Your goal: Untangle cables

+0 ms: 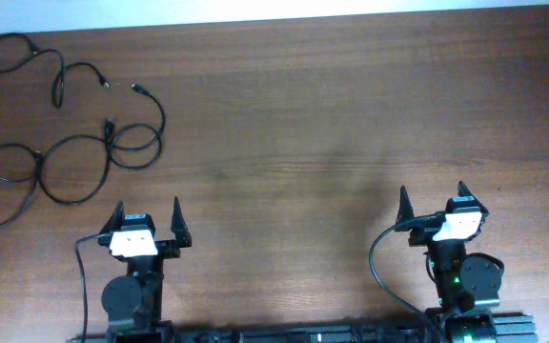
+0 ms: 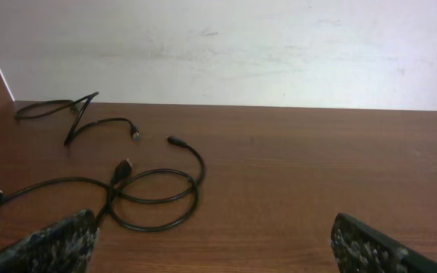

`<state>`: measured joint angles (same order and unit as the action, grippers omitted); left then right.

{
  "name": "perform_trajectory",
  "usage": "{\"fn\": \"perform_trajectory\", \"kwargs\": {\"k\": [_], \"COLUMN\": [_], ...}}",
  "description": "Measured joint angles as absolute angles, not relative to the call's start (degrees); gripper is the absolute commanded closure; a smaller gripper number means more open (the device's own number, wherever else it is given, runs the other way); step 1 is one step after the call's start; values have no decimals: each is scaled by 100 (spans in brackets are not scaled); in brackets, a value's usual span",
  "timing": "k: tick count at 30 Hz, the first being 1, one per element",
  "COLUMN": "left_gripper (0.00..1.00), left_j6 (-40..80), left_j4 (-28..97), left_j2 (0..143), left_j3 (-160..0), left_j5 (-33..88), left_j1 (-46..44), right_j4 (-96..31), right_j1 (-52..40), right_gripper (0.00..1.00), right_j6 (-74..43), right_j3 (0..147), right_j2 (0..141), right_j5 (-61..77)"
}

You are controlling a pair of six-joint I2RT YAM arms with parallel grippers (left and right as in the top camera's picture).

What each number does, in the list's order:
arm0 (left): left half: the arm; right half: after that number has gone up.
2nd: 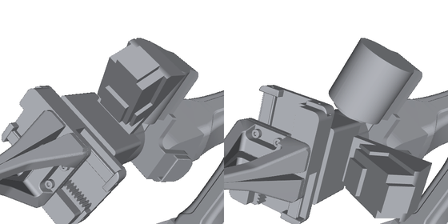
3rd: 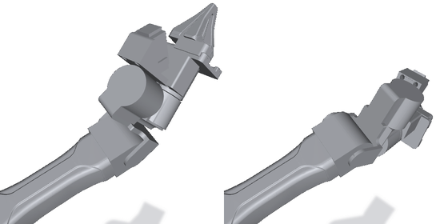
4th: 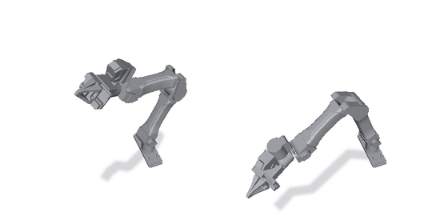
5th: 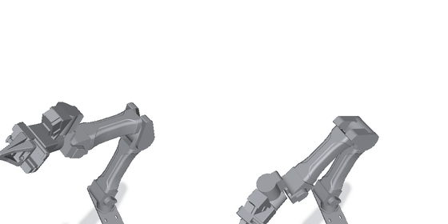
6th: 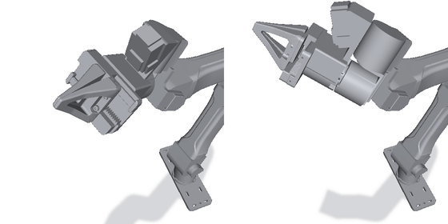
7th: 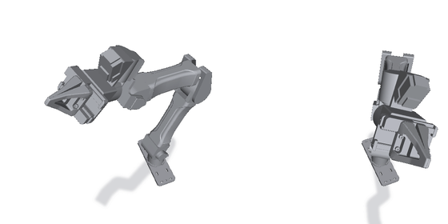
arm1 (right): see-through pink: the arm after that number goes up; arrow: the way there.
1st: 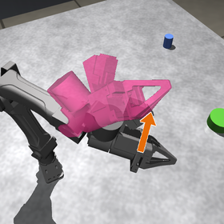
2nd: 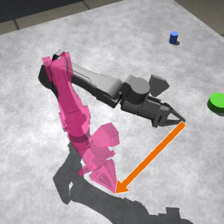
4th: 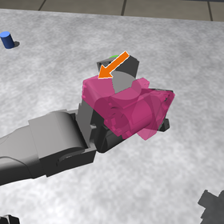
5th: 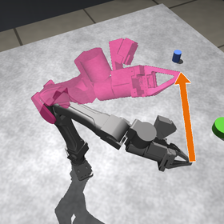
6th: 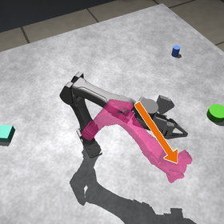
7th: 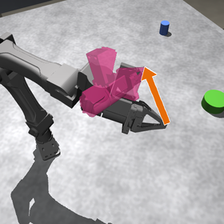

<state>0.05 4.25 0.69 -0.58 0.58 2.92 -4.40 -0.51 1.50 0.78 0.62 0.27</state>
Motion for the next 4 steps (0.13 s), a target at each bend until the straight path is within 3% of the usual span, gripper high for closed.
{"fn": "perform_trajectory", "kwargs": {"k": [4], "left_gripper": [1], "left_j6": [5], "left_j4": [425], "left_j2": [69], "left_j3": [-58], "left_j5": [58], "left_j1": [292], "right_j4": [-440], "right_j1": [-51], "right_gripper": [1], "right_j6": [150], "right_j3": [78], "right_j2": [62], "right_j5": [27]}}
